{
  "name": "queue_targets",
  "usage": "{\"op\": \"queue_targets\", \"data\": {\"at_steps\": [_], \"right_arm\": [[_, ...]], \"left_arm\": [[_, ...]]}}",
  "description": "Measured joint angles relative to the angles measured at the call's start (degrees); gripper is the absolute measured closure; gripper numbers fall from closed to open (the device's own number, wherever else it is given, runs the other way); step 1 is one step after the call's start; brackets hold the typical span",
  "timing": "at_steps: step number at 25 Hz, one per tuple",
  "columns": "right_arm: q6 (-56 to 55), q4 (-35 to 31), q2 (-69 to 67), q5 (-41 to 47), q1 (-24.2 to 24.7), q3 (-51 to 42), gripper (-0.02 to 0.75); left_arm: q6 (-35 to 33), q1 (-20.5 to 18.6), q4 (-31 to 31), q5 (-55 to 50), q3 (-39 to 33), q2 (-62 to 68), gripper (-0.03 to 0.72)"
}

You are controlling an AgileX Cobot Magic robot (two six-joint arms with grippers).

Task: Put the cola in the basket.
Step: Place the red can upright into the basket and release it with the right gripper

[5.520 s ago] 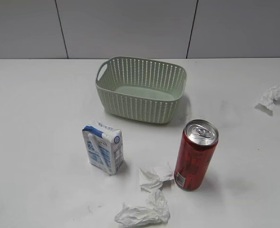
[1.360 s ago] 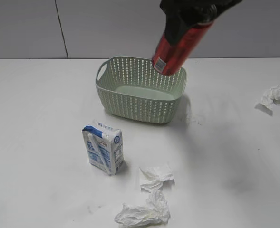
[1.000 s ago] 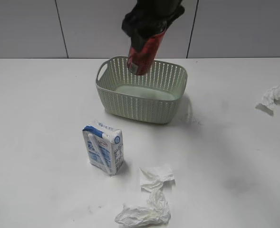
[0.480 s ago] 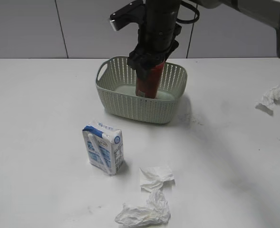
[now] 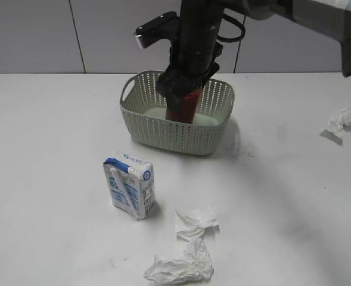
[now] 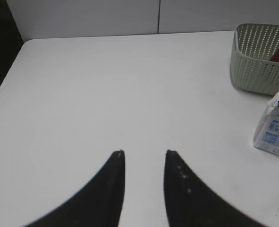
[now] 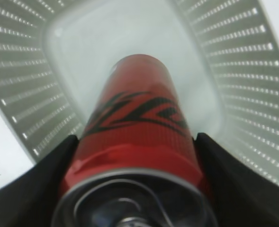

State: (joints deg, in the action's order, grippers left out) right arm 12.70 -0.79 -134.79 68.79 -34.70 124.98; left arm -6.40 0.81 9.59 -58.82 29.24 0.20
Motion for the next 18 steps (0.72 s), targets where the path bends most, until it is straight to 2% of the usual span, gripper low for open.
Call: {"op": "queue_targets", "data": {"at_steps": [10,18], "right_arm": [[0.07,-0.11,0.01,-1.2,0.0,-0.96,0.217],[-0.27,-0.04,0.01,-3.2,0.06,-0.96,0.155]], "left_arm": [[0.0,0.0,0.0,0.0,0.0,0.0,0.459],[0.0,0.0,0.0,0.0,0.0,0.0,0.459]]}}
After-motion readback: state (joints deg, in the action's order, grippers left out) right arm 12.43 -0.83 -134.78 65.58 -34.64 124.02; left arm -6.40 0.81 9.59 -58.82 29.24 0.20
